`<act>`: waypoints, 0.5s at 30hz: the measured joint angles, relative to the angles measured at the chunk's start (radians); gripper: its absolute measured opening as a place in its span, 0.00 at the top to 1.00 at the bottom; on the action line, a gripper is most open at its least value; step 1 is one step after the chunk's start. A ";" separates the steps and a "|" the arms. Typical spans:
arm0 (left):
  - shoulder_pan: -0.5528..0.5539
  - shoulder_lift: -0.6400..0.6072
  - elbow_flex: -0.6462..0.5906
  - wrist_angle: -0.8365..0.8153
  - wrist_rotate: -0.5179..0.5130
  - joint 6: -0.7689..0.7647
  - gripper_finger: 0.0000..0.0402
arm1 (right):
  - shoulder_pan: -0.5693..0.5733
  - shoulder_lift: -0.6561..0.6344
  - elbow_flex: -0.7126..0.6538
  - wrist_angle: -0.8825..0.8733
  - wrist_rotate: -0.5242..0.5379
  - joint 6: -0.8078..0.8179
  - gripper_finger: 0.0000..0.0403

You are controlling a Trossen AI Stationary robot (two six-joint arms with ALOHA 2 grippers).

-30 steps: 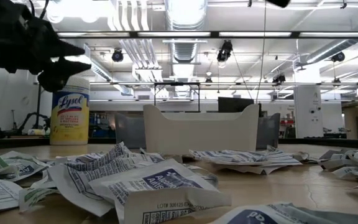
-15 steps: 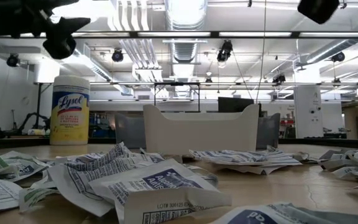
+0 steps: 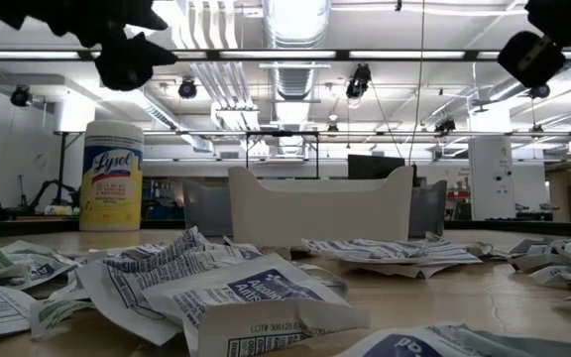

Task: Pick & Place First Aid Supplies
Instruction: Put the green bandage into the bottom right black bin

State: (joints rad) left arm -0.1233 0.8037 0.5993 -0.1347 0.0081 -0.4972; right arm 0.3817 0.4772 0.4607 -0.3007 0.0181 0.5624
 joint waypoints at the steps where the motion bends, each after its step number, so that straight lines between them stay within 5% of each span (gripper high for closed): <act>1: -0.007 0.025 0.034 -0.026 0.000 -0.009 0.54 | 0.000 -0.020 -0.016 0.005 0.000 -0.001 0.98; 8: -0.083 0.201 0.224 -0.307 0.003 -0.108 0.54 | 0.000 -0.137 -0.095 0.052 0.000 -0.045 0.98; 15: -0.192 0.324 0.325 -0.334 0.004 -0.209 0.54 | 0.000 -0.222 -0.154 0.056 0.008 -0.068 0.98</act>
State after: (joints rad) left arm -0.3155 1.1281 0.9241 -0.4691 0.0117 -0.7059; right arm 0.3813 0.2550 0.3071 -0.2445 0.0265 0.4941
